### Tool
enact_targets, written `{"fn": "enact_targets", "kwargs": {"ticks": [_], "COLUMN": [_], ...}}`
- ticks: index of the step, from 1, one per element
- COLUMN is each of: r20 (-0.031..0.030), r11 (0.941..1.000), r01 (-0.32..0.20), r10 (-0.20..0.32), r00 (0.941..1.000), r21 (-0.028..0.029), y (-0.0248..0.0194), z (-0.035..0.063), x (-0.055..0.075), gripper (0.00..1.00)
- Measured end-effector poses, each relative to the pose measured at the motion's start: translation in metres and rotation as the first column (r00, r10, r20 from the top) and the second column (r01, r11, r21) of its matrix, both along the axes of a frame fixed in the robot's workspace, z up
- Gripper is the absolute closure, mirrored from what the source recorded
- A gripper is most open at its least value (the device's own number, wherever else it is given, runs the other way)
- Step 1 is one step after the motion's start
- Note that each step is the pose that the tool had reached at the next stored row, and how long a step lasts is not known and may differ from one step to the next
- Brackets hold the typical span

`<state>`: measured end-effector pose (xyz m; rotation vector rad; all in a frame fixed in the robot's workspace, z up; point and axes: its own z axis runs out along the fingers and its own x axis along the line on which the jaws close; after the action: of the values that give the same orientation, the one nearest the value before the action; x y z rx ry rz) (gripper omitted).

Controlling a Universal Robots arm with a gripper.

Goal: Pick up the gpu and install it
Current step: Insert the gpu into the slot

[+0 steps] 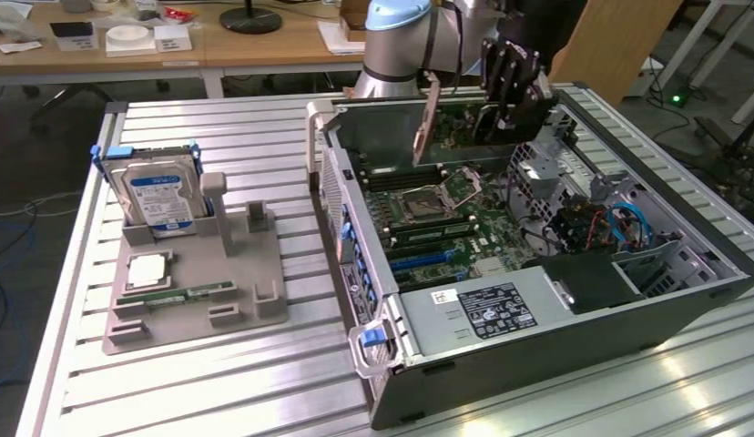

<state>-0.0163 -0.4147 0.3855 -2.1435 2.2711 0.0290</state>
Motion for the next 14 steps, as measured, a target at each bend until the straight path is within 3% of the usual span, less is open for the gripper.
{"fn": "enact_targets", "kwargs": {"ticks": [6,12,14], "r20": [0.0109,0.0310,0.0322], "r11": [1.0000,1.0000,1.0000], "r01": [0.000,0.000,0.000], "r10": [0.000,0.000,0.000], "r00": [0.9999,0.9995,0.9995], "r21": [0.0004,0.0005,0.0004], "y": [0.0000,0.0000,0.0000], "z": [-0.0078,-0.0146,-0.0174], "x": [0.000,-0.013,-0.016], "gripper": [0.72,0.72,0.72]}}
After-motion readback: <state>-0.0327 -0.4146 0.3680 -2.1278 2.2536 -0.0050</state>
